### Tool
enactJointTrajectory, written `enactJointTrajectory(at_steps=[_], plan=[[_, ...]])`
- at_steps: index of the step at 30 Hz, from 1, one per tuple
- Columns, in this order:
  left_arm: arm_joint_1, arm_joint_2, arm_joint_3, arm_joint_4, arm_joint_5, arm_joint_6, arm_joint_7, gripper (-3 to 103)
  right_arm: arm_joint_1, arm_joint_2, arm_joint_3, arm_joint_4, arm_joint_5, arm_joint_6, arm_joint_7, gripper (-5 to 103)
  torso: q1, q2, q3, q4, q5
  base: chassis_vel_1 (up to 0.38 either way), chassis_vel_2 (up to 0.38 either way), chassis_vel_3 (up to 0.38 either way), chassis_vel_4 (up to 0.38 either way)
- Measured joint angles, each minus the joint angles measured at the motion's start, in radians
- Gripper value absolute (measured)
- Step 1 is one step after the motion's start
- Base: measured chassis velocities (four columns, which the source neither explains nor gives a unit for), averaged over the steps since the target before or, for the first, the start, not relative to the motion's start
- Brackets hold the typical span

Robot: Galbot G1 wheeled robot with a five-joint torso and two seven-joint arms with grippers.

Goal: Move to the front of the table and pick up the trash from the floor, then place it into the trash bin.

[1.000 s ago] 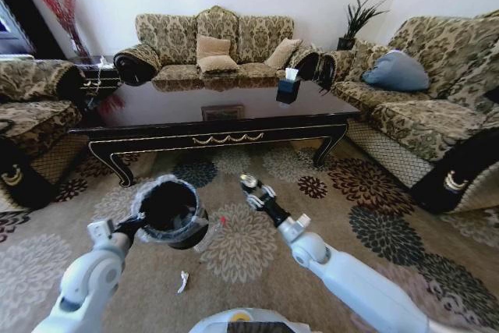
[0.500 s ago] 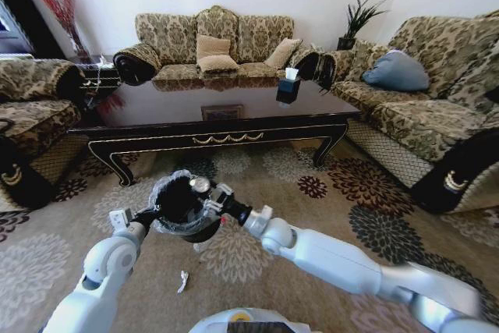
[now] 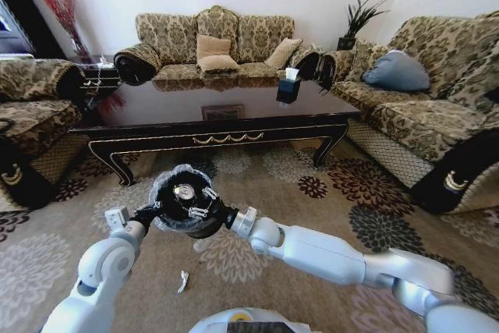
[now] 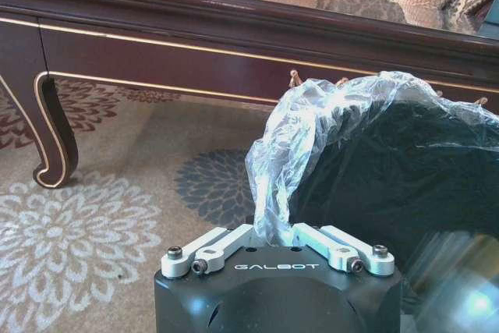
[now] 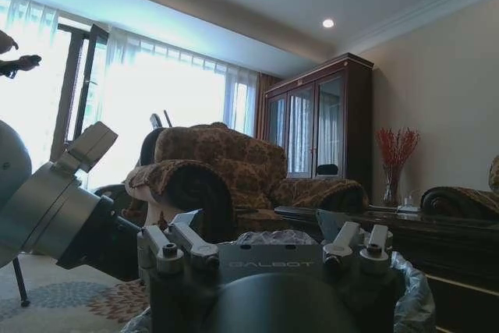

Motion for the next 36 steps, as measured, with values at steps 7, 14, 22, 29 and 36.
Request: enactJointTrajectory(at_steps=[7,14,22,29,36], plan=[[0.023,0.0,-0.034,-0.012,0.002,-0.001,0.0,3,-0.036,-0.038,0.059,0.034,0.039,0.025,0.033,100,0.0,0.0,0.0,0.0,0.0002,0.0,0.0,0.0,0.0],[0.041,0.005,-0.104,0.018,0.004,-0.006,0.0,3,-0.125,-0.092,0.2,0.048,0.061,0.028,0.072,100,0.0,0.0,0.0,-0.0001,0.0,0.0,0.0,0.0,0.0],[0.064,0.012,-0.246,0.118,-0.032,-0.018,-0.001,3,-0.388,-0.132,0.476,0.009,-0.031,0.023,0.062,100,0.0,0.0,0.0,-0.0007,0.0001,0.0,0.0,0.0,0.0],[0.1,0.036,-0.363,0.175,-0.075,-0.029,0.001,3,-0.657,-0.082,0.64,-0.033,-0.14,0.057,0.041,100,0.0,0.0,0.0,0.0001,-0.0001,0.0,0.0,0.0,0.0],[0.11,0.067,-0.439,0.208,-0.114,-0.033,0.006,3,-0.738,-0.042,0.664,-0.054,-0.207,0.065,0.038,100,0.0,0.0,0.0,-0.0004,0.0001,0.018,0.015,-0.021,-0.031]])
